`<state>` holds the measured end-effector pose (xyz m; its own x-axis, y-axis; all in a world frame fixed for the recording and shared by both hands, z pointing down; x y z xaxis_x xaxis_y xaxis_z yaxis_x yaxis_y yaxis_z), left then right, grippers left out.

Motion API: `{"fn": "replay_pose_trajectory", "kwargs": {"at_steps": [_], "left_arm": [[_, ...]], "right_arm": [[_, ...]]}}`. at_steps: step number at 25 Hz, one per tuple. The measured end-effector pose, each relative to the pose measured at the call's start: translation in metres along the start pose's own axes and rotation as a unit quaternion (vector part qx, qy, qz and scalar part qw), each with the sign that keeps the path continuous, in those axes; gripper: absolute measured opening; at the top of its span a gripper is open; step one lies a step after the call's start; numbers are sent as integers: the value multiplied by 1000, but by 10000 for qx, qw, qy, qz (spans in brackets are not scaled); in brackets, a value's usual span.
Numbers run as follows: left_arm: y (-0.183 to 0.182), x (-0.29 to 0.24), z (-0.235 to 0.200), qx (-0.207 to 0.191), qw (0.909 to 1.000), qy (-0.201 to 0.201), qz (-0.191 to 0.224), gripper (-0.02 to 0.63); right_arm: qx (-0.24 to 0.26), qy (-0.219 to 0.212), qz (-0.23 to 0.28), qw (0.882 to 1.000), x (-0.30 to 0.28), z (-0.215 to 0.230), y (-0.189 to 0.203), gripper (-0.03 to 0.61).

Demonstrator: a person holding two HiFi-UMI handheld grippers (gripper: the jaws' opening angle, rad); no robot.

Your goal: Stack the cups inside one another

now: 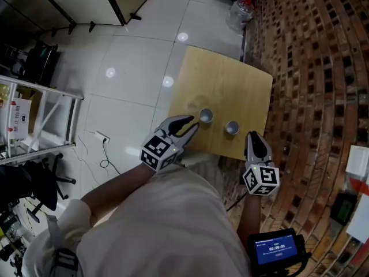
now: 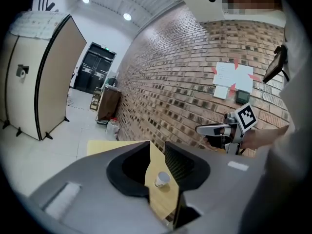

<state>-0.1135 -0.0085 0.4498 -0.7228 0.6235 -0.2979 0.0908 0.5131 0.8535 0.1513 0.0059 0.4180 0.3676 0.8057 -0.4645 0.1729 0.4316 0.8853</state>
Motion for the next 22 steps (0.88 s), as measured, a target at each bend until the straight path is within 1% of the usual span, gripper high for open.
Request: {"fn": "replay_pose_trajectory", "kwargs": {"at_steps": [3,7,12,17,19,22], "left_arm": [[7,-3,-5,59,9999,-2,-131,104],[10,-11,-9,71,9999,-67,-141,104],[17,-19,-3,-7,9991,-353,-216,103],[13,-26,7,2,9975,-627,-330,104],[10,-28,13,28,9967,-732,-347,103],[6,-39,20,-39,9958,-816,-409,104]], "right_arm": [[14,-77,-104,9999,-3,-4,-1,43],[11,-183,-179,9997,-8,1,3,43],[-25,-278,-286,9992,-7,17,18,43],[-105,-344,-303,9989,-9,37,26,43],[-50,-364,-371,9986,-10,47,31,43],[139,-427,-554,9975,-18,58,42,43]]}}
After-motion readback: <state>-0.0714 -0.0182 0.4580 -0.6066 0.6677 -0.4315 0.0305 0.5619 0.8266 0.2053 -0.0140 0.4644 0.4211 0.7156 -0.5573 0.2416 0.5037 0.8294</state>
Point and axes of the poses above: the fingertips, and each gripper's own axes: x backward along the fingers, z to its right, y out of its underside, the point moved 7 cm from there along x, backward along the fingers, and after that the axes turned 5 degrees about x, right-handed, at the moved point
